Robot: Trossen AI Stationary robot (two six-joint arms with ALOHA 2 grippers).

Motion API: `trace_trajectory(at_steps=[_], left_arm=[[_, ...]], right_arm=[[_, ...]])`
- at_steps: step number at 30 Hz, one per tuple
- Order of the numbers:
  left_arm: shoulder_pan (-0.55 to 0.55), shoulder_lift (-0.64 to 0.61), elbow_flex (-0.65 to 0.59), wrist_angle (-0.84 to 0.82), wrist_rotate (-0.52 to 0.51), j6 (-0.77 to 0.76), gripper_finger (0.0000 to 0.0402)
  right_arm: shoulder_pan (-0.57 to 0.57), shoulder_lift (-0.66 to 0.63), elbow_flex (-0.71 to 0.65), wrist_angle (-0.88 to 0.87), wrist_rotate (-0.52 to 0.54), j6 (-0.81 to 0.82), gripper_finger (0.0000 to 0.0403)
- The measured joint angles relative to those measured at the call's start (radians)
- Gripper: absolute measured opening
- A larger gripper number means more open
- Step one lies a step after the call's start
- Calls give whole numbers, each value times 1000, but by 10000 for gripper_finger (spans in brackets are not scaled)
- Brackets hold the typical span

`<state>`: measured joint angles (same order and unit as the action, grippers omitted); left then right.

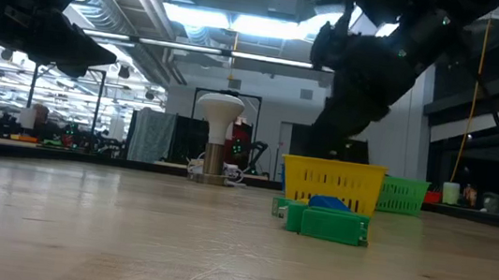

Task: Pick and place Stapler, Stapler remover, tape
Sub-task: Put the blue stapler into the yellow bin

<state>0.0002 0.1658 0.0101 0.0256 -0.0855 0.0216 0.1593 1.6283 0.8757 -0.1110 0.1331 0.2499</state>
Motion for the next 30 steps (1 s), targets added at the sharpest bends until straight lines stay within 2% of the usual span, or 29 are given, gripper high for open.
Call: trace_trajectory(at_steps=[5,12,24,30], left_arm=[[0,0,0,0,0,0,1],[0,0,0,0,0,0,1],[0,0,0,-1,0,0,1],[0,0,0,0,0,0,1]], right_arm=[[29,-10,49,-1,43,-71,202],[78,-2,110,-73,60,-69,202],[184,105,184,-105,77,39,202],[226,154,187,-111,77,240,202]])
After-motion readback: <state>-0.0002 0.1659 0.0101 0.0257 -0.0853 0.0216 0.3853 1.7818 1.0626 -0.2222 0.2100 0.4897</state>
